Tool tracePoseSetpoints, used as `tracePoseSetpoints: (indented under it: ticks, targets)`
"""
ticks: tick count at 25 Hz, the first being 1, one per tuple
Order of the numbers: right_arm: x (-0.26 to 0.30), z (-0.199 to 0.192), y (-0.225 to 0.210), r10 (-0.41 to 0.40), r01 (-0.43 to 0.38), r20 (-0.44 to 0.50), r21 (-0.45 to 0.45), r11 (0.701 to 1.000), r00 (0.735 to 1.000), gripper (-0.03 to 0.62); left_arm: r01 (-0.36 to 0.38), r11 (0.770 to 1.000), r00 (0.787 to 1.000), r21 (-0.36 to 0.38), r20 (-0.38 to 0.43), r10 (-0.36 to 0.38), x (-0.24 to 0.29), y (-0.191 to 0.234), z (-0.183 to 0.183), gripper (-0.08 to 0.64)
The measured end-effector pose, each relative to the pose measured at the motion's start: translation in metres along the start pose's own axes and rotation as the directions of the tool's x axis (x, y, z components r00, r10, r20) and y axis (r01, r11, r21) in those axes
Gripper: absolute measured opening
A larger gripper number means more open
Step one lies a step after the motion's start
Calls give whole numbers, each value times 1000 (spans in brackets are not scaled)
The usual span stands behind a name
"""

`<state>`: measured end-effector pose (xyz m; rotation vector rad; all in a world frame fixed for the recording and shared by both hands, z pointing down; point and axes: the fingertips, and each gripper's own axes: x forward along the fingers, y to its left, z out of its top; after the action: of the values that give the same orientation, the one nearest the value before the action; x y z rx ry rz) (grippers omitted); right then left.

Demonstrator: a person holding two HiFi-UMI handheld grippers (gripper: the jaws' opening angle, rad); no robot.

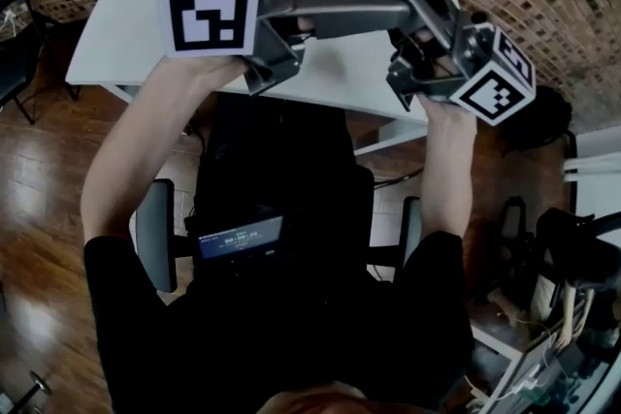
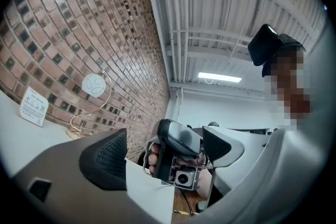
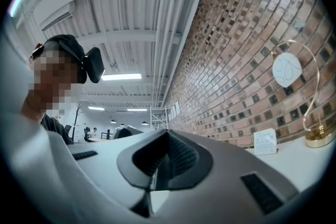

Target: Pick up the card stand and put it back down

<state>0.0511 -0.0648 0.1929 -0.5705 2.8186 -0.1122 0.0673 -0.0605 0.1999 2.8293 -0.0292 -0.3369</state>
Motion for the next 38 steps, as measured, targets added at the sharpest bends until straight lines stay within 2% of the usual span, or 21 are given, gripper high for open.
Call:
tracePoseSetpoints:
  ticks: [6, 11, 20, 28, 38]
  targets:
    - [-11, -1, 22, 28, -26, 54, -29, 999, 998, 17, 1, 1000, 1000, 10, -12, 0, -2, -7, -6, 446]
    - [-22, -13, 40, 50, -48, 58, -30, 998, 997, 17, 28, 999, 1000, -29, -4, -29, -6, -18, -23, 446]
    - [-50, -12, 82, 117, -112, 106, -51, 992, 987, 17, 48, 999, 999, -4, 0, -48, -10, -58, -29, 446]
    - [-65, -14, 120, 120, -114, 90, -74, 991, 989, 17, 68, 998, 997, -10, 37, -67, -21, -101, -41, 446]
    - [-78, -5, 153, 122, -110, 89, -130, 985, 988, 16, 94, 996, 995, -9, 24, -94, -13, -143, -57, 446]
